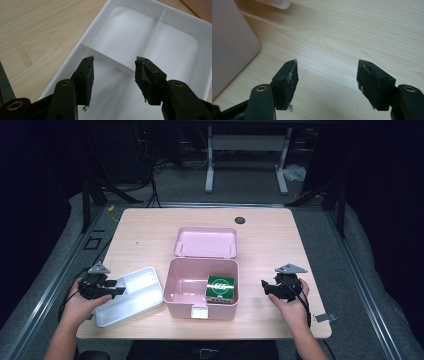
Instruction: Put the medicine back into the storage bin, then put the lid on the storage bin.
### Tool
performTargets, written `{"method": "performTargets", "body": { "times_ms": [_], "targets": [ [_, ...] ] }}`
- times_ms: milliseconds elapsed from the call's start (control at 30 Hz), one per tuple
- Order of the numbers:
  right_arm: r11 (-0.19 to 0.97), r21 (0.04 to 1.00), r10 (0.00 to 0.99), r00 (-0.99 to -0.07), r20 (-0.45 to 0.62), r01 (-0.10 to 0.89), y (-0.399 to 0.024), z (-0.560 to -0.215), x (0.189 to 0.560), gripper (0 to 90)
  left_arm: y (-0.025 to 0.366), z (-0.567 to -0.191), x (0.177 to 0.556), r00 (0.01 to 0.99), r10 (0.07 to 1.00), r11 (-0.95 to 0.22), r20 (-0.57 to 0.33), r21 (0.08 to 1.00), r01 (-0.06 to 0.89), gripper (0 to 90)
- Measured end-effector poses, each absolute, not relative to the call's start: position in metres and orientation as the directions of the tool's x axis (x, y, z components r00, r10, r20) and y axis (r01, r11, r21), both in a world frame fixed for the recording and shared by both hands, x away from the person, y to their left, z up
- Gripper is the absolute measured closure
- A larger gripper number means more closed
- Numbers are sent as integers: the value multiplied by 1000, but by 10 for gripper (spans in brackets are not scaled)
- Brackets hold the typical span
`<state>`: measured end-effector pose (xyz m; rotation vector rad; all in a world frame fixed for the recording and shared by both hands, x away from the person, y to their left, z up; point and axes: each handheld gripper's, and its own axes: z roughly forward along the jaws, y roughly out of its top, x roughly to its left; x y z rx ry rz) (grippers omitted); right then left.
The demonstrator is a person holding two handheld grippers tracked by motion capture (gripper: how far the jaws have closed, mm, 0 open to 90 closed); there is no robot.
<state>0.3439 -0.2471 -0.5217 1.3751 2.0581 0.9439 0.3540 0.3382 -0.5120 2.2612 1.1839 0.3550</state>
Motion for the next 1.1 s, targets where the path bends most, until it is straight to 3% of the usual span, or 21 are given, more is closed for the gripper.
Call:
{"method": "performTargets", "body": {
  "times_ms": [100,267,333,500,733,1100],
  "targets": [
    [282,780,921,-385,-57,559,-247,-522,341,330,334,-512,355,577,816,-456,-36,574,680,509],
    [275,771,914,-406,-23,574,-245,-527,343,329,332,-505,356,609,791,-487,-52,548,680,566],
    [267,769,909,-416,-1,581,-245,-528,343,327,327,-499,358,680,732,-578,-34,497,648,578],
    [271,759,902,-432,14,592,-242,-530,343,324,325,-492,364,735,678,-674,16,412,613,634],
    [261,756,898,-438,37,600,-239,-532,343,325,322,-485,376,787,616,-750,16,316,581,753],
    [260,745,891,-449,59,614,-240,-533,343,327,299,-496,390,853,522,-846,-20,115,521,766]
  ]
}}
